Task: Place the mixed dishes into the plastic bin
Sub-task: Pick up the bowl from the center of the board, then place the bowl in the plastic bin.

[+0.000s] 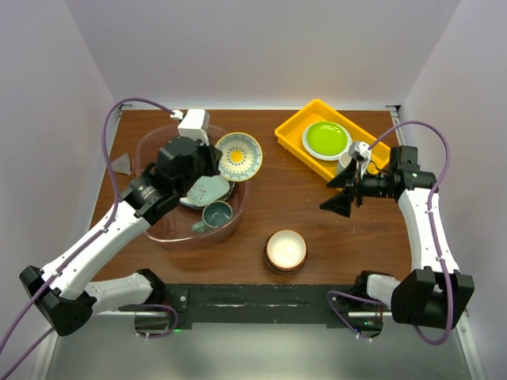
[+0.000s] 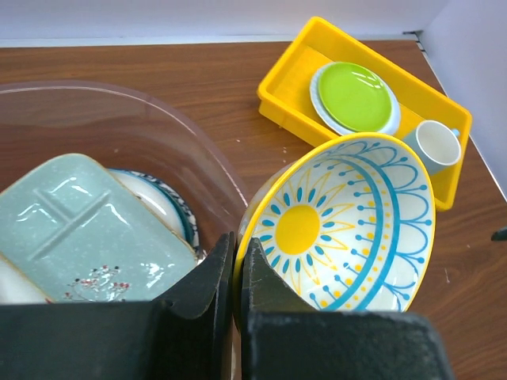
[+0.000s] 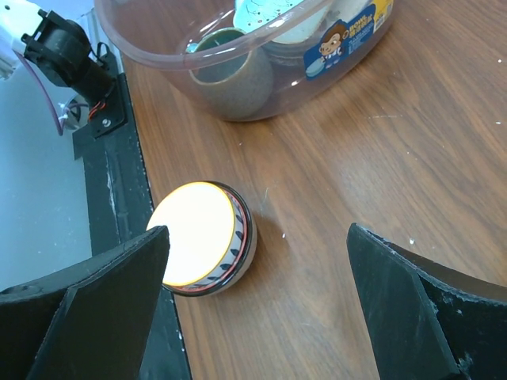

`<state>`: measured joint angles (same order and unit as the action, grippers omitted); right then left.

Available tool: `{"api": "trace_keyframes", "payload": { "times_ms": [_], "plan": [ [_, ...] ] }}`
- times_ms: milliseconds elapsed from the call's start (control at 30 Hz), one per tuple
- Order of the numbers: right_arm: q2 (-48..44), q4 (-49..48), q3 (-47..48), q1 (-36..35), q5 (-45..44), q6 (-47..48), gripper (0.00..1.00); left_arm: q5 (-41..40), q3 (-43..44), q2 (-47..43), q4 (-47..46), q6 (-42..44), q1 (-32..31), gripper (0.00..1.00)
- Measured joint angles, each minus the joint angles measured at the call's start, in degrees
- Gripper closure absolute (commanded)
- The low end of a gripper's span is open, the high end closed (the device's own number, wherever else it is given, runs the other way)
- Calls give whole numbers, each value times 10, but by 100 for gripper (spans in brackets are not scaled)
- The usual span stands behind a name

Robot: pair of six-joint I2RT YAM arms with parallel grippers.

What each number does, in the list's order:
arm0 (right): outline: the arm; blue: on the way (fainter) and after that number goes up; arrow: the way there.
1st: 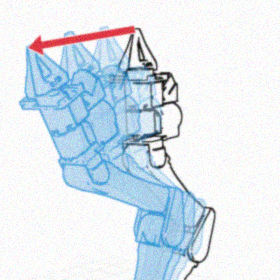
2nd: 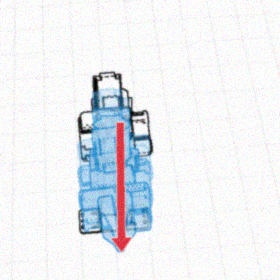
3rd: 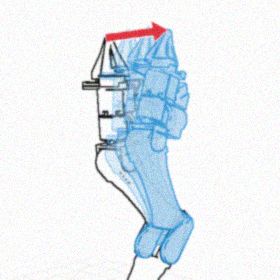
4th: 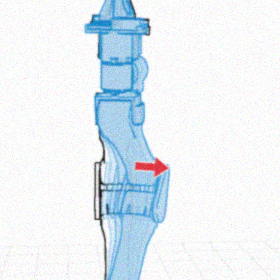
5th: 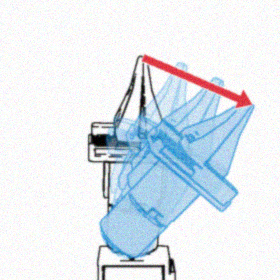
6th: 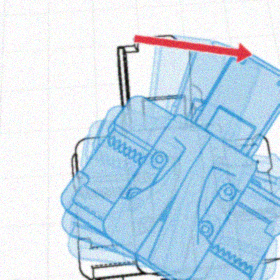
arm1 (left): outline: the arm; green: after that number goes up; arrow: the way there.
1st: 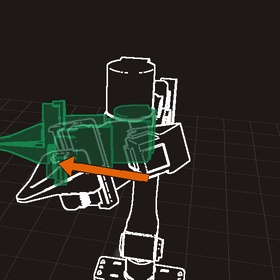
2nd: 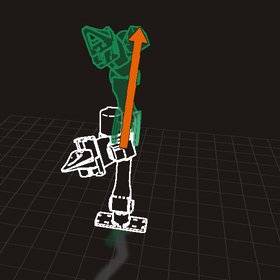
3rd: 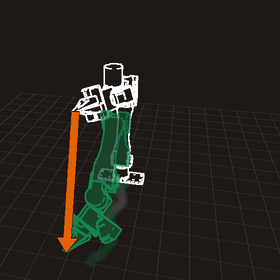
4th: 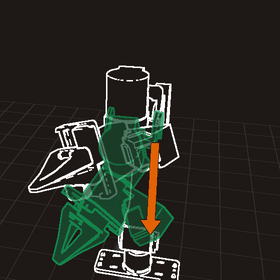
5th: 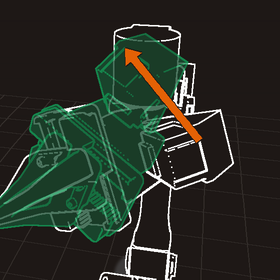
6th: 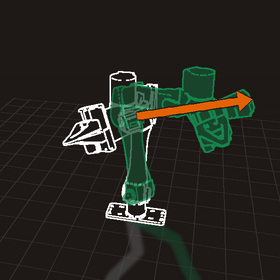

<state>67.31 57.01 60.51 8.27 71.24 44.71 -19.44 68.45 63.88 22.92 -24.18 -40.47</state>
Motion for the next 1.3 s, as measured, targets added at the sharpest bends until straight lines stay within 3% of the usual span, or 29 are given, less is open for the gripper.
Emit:
{"api": "trace_keyframes", "payload": {
  "times_ms": [600, 1300],
  "plan": [
    [0, -13, -1, 0, -13, -3, 2, 32, -28, -33, 19, 25, 104, 100],
    [0, -19, -5, 0, -17, -7, 2, 54, -50, -49, 17, 28, 147, 100]
  ]
}}
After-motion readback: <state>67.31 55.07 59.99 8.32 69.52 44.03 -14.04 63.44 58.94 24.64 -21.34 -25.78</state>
